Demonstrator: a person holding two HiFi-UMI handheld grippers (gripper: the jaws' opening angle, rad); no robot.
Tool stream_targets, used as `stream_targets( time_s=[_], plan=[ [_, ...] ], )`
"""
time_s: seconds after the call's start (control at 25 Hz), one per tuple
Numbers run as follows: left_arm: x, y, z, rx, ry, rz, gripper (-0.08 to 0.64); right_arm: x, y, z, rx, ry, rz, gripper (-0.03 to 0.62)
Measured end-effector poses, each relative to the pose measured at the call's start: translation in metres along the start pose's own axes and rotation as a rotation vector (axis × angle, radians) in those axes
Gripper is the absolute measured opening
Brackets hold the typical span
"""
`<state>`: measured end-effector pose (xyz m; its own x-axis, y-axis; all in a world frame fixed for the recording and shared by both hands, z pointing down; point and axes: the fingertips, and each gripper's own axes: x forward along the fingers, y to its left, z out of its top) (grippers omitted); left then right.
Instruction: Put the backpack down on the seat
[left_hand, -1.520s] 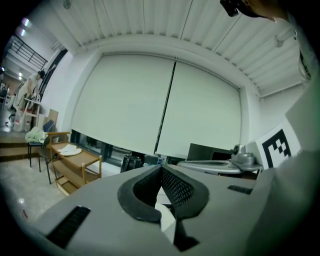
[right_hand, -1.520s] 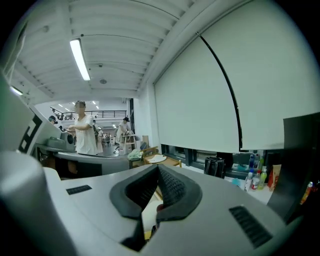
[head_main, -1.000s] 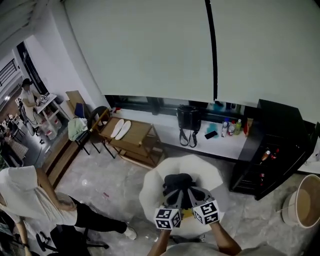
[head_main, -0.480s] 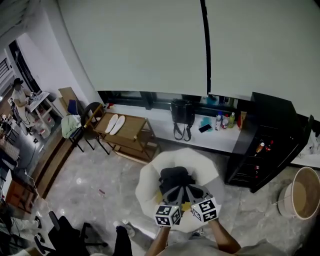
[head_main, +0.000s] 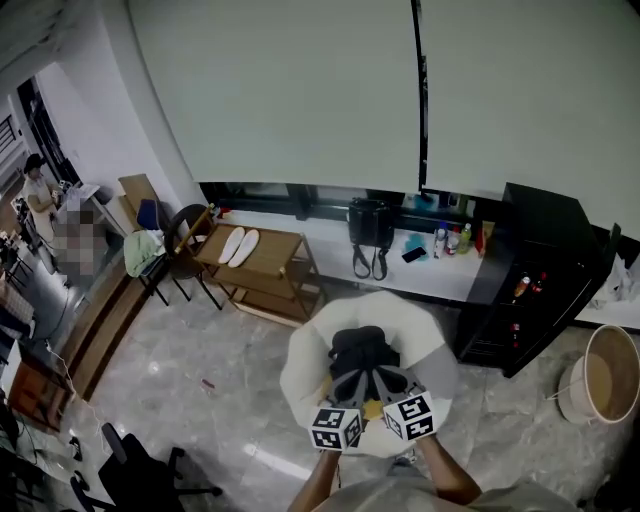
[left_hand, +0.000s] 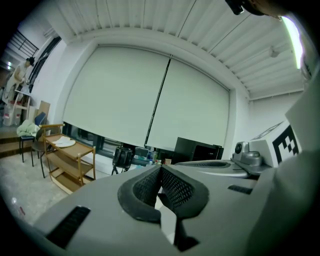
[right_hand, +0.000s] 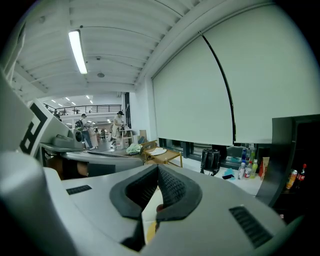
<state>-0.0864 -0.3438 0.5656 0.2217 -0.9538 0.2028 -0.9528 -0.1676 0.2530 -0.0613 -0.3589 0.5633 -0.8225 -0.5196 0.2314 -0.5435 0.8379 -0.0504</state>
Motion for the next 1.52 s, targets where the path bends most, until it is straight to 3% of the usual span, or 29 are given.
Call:
stream_targets(
  time_s=[0.56, 0.92, 1.52],
  plan=[
    [-0.088, -0.036, -0.037, -0.016, 0.02, -0.116, 0.031, -0.073, 0.07, -0.031, 0.021, 0.03, -0.126, 0.028],
    [-0.13, -0.071, -0.065, -0.028, 0.039, -0.161, 0.031, -0.125, 0.109, -0.05, 0.015, 0.043, -0.148, 0.028],
    [-0.141, -0.115, -0.065, -0.008, 0.031, -0.152, 0.031, -0.166, 0.103, -0.043, 0.013, 0.017, -0.121, 0.028]
  ],
)
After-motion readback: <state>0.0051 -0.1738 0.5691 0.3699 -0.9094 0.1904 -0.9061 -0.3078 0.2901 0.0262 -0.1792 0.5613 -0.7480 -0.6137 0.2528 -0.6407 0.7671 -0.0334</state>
